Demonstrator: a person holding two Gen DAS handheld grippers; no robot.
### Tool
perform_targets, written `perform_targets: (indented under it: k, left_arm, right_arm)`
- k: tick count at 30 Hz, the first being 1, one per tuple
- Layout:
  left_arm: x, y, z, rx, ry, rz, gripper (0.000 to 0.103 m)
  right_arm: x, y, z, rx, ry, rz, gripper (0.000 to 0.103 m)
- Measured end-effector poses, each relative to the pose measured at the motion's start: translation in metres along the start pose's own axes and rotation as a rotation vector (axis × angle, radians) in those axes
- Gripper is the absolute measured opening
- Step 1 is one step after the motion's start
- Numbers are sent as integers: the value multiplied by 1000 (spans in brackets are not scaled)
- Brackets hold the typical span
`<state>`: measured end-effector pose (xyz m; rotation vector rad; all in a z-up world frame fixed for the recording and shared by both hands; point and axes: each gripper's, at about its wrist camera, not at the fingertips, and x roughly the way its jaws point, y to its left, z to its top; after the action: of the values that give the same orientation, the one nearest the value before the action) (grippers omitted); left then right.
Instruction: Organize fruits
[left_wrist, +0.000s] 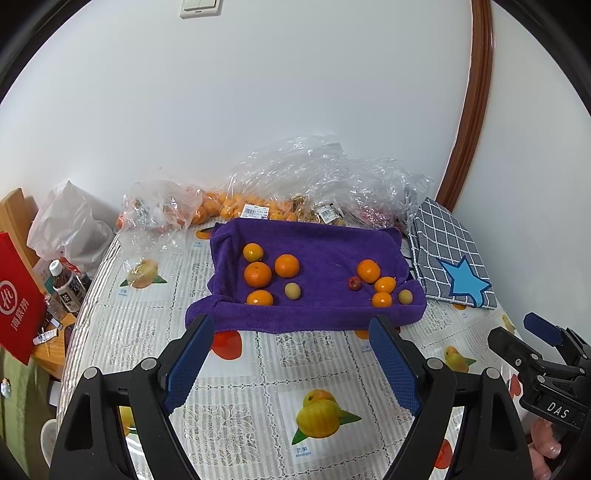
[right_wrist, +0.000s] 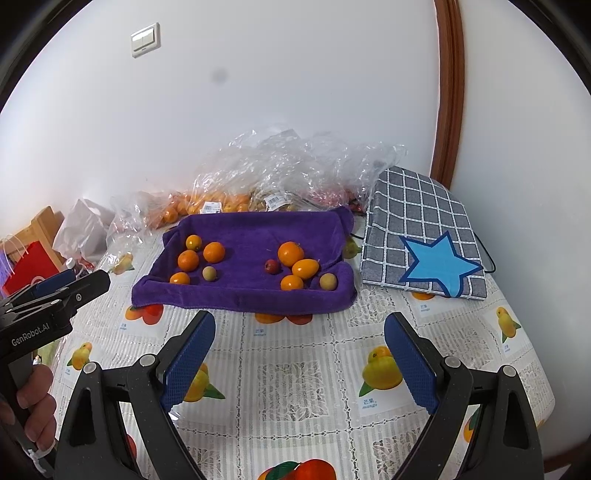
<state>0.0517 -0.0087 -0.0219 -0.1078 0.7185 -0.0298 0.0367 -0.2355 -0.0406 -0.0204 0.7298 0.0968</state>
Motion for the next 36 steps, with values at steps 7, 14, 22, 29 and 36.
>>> perform_targets:
  k: [7, 14, 22, 29, 36]
  left_arm:
    - [0, 0, 1, -2, -3, -3, 85]
    - [-1, 1, 1, -7, -6, -6, 85]
    - [-2, 1, 0, -8, -6, -7, 85]
    - [-3, 0, 1, -12, -11, -8, 85]
    - [-3, 1, 1, -12, -10, -8, 85]
  right_arm:
    - [0, 0, 0, 0, 1, 0, 92]
    - [0, 0, 0, 0, 1, 2, 92]
    - [-1, 1, 0, 0, 0, 1, 92]
    - [-1, 3, 0, 0, -1, 2, 92]
    - [-1, 3, 0, 1, -2, 2, 92]
